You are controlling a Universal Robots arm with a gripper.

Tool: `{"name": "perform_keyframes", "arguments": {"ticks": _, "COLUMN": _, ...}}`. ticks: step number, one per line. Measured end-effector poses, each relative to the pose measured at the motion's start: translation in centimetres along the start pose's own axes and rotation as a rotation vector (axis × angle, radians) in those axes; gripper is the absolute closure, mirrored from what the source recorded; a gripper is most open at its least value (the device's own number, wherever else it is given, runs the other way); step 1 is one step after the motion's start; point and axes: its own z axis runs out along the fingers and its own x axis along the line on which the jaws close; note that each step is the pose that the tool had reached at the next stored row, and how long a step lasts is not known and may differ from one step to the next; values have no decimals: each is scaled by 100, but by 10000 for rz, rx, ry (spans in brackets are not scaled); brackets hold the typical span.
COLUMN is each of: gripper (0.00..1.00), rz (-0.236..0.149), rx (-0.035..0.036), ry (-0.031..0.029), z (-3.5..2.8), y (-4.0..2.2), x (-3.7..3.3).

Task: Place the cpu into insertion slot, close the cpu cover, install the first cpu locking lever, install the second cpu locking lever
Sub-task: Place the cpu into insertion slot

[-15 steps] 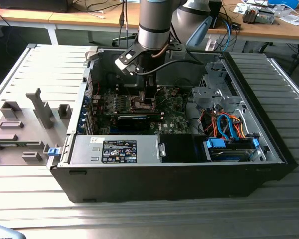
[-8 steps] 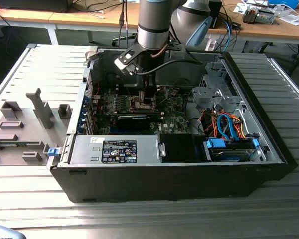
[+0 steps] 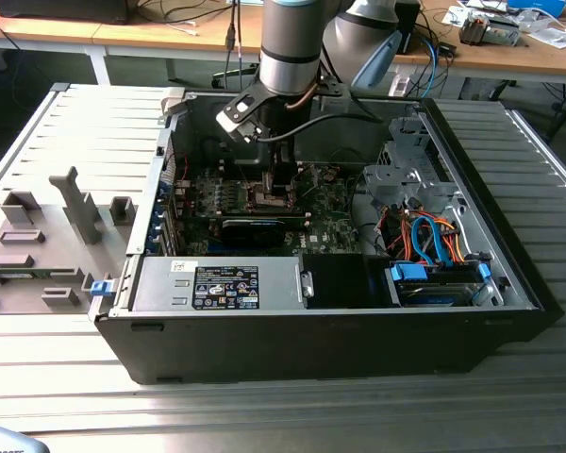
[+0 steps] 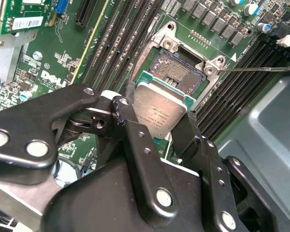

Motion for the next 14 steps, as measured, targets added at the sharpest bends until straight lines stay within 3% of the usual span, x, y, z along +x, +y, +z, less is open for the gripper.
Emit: {"name": "perform_keyframes", "arguments": {"ticks": 14, "gripper": 45, "rz": 0, "rx": 0, "ry": 0, "z": 49, "y": 1, "x": 2}}
